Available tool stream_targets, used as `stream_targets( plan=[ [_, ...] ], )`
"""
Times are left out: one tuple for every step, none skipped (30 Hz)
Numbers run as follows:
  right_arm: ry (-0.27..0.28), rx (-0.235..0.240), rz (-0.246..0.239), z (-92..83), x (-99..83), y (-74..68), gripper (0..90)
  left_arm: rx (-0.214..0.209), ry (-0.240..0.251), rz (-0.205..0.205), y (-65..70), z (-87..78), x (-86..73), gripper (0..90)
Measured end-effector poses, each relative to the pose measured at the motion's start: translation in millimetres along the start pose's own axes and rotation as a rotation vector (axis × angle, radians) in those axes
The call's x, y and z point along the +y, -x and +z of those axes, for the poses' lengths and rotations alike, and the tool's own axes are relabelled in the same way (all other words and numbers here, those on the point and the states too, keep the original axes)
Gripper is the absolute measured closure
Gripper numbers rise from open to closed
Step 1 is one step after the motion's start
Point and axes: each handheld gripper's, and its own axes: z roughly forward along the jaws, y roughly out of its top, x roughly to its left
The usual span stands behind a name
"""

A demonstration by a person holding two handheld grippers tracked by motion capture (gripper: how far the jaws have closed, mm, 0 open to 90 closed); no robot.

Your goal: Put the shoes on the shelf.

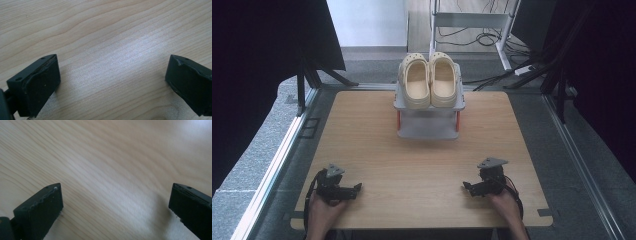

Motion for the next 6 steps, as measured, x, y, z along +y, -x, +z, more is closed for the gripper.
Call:
stream_targets(
  plan=[
    [0.029, 0.007, 0.02, 0.6, -2.9, 0.9, 0.0, 0.0, 0.0, 0.0, 0.0, 0.0, 0.0, 0.0],
    [0.035, 0.004, 0.024, 0.2, -3.8, 1.9, 0.0, 0.0, 0.0, 0.0, 0.0, 0.0, 0.0, 0.0],
    [0.03, -0.009, 0.026, -0.2, -4.3, 2.1, 0.0, 0.0, 0.0, 0.001, 0.0, 0.0, 0.0, 0.0],
    [0.031, -0.007, 0.027, -0.2, -4.5, 2.2, 0.0, 0.0, 0.0, 0.0, 0.0, 0.0, 0.0, 0.0],
    [0.03, -0.01, 0.025, -0.1, -4.5, 1.9, 0.0, 0.0, 0.0, 0.0, -0.1, 0.0, 0.0, 0.0],
    [0.03, -0.01, 0.025, -0.1, -4.5, 1.9, 0.0, 0.0, 0.0, 0.0, 0.0, 0.0, 0.0, 0.0]
  ],
)
